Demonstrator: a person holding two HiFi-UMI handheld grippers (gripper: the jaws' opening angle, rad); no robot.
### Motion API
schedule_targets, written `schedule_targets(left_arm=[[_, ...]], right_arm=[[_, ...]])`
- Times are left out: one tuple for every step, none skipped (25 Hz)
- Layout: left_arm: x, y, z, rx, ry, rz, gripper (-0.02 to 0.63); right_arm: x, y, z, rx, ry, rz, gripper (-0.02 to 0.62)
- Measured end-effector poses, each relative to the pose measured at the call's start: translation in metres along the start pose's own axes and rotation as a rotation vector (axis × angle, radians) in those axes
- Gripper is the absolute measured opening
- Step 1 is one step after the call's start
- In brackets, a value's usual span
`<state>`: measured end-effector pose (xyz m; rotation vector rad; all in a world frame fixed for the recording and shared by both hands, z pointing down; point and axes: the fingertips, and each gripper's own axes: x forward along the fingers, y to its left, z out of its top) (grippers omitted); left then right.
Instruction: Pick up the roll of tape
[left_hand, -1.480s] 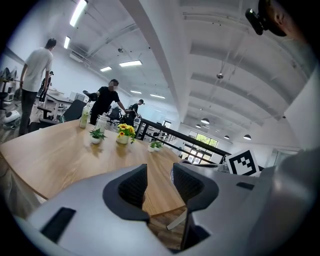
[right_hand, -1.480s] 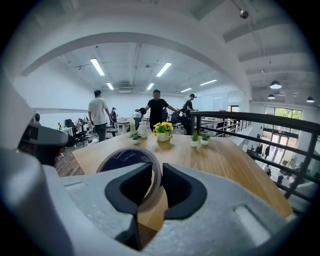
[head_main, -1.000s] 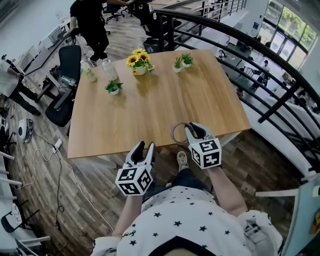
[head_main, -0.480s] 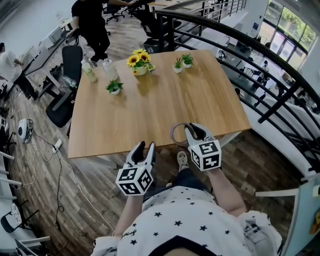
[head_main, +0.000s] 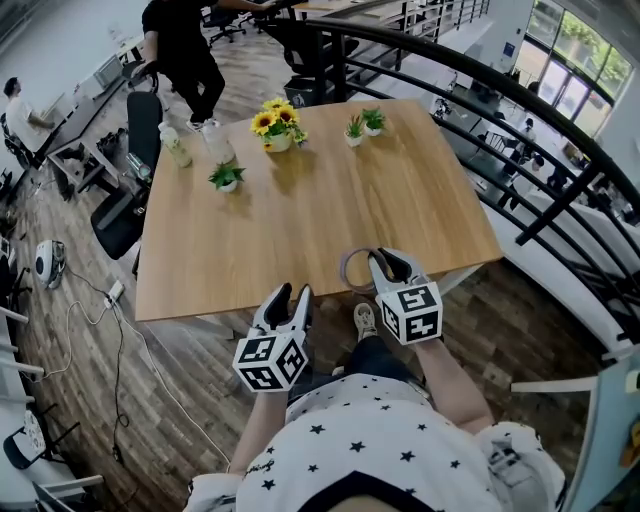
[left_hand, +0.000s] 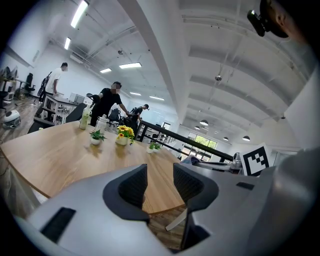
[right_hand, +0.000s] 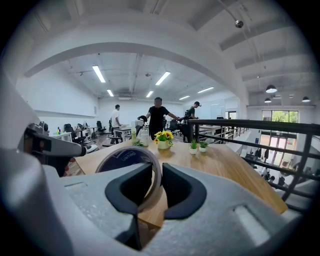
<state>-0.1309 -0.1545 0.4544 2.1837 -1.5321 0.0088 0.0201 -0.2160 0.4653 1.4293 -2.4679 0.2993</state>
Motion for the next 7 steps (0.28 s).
schedule_targets(left_arm=[[0.0007,0.0000,0.0002,-0.001,0.001,0.000,0.157],[0.0014,-0.0001,0.0004,-0.001,0.002,0.000,0.156],[0.0021,-0.0001,0.0008,-0.002,0.003,0.000,0.156],[0.0028,-0.0002,0.0013,-0.004,0.004,0.000,0.156],[0.0035,-0.0004,0.0020,-0.005,0.004,0.000,0.156],[0.0042,-0.0006,0.0027,-0.006,0.005,0.000,0.156],[0.0050,-0.0008,0.0035,-0.007,0.006,0.001,0.156]], right_arm=[[0.0004,-0.0003,0.0000,0.001,0.002,0.000,0.071],[0.0009,-0.0005,0.0000,0.002,0.003,0.000,0.071],[0.0014,-0.0008,0.0003,0.002,0.004,0.000,0.071],[0.0020,-0.0012,0.0009,0.002,0.005,0.001,0.071],[0.0026,-0.0016,0.0017,0.001,0.006,0.002,0.071],[0.0033,-0.0021,0.0027,0.000,0.007,0.002,0.071],[0.0040,-0.0026,0.0037,-0.001,0.008,0.003,0.071]])
